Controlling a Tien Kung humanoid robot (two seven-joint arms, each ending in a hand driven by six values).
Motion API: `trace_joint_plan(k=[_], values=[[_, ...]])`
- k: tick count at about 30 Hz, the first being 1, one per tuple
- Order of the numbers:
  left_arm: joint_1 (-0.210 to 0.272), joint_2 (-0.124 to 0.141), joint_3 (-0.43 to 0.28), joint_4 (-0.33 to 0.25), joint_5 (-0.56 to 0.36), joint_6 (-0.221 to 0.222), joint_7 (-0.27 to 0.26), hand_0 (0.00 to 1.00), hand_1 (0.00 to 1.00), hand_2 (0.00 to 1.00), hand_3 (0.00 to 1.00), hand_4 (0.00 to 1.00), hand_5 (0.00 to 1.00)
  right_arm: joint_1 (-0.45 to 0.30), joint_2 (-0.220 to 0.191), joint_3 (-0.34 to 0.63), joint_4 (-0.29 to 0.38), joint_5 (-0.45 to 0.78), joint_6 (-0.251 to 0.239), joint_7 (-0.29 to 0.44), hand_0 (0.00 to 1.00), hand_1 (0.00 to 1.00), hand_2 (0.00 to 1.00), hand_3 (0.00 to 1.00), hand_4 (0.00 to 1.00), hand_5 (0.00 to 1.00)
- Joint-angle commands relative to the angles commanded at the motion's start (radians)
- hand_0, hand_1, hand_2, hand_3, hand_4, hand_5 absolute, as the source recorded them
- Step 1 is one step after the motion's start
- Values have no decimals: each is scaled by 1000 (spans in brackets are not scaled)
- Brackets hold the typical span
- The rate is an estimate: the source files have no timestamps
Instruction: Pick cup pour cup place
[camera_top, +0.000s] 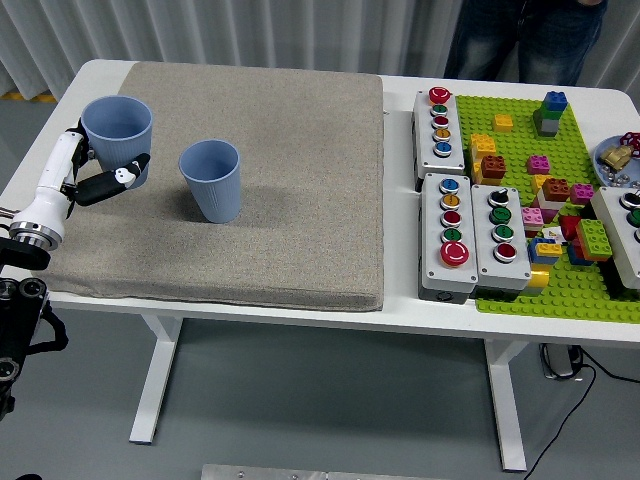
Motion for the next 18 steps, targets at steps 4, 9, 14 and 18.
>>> trace_joint_plan(k=[4, 9, 14, 18], values=[[7, 3, 9, -22, 25, 4, 1, 553, 641, 793, 836, 617, 125, -3, 0, 1, 0, -3, 0, 0, 748, 700, 755, 610, 89, 283], [14, 5, 19, -42, 53, 6, 3, 549, 640, 790, 837, 611, 116, -8, 0, 2, 0, -6, 1, 0, 748, 699, 755, 610, 90, 279], [13, 9, 27, -60, 97, 14, 2, 546, 639, 788, 830, 602, 102, -8, 1, 2, 0, -6, 1, 0, 748, 700, 756, 610, 92, 280], [8, 11, 32, -63, 104, 16, 1, 531, 636, 787, 827, 594, 98, -9, 0, 2, 0, -7, 1, 0, 748, 700, 755, 610, 95, 279]])
